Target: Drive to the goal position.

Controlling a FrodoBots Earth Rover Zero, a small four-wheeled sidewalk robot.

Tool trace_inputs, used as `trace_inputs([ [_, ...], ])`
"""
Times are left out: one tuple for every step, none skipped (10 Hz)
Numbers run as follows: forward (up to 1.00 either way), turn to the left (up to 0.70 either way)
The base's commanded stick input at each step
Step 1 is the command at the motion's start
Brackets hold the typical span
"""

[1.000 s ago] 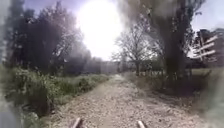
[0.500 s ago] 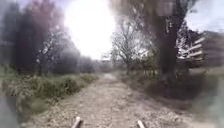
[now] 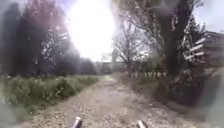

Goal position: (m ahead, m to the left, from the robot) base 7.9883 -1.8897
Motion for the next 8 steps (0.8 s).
trace_inputs([
  [0.70,0.00],
  [0.70,0.00],
  [0.70,0.00],
  [0.70,0.00],
  [0.70,-0.10],
  [0.70,-0.35],
  [0.70,-0.31],
  [0.70,-0.24],
])
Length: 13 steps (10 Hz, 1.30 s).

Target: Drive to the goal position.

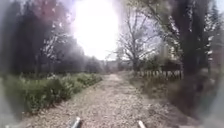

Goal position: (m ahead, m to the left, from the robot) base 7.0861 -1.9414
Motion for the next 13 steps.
trace_inputs([
  [0.70,-0.09],
  [0.70,0.00],
  [0.70,0.00],
  [0.70,0.00],
  [0.70,0.00],
  [0.70,0.00],
  [0.70,0.00],
  [0.70,0.00],
  [0.70,0.00],
  [0.70,0.00],
  [0.70,0.00],
  [0.70,0.00],
  [0.70,0.00],
])
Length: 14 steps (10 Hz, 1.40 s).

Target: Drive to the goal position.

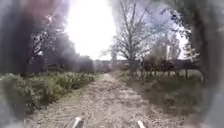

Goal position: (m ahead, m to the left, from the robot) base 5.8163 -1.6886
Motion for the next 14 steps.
trace_inputs([
  [0.70,0.00],
  [0.70,0.00],
  [0.70,0.00],
  [0.70,0.00],
  [0.70,0.00],
  [0.70,0.00],
  [0.70,0.00],
  [0.70,0.00],
  [0.70,0.00],
  [0.70,0.00],
  [0.70,0.00],
  [0.70,0.00],
  [0.70,0.00],
  [0.70,0.00],
])
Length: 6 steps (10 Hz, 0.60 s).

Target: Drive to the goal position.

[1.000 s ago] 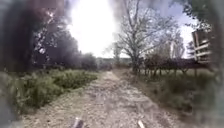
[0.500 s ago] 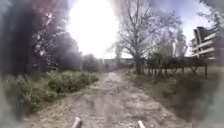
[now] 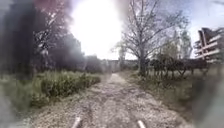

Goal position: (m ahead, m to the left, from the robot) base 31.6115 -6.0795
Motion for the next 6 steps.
trace_inputs([
  [0.70,0.00],
  [0.70,0.00],
  [0.70,0.00],
  [0.70,0.00],
  [0.70,0.00],
  [0.70,0.00],
])
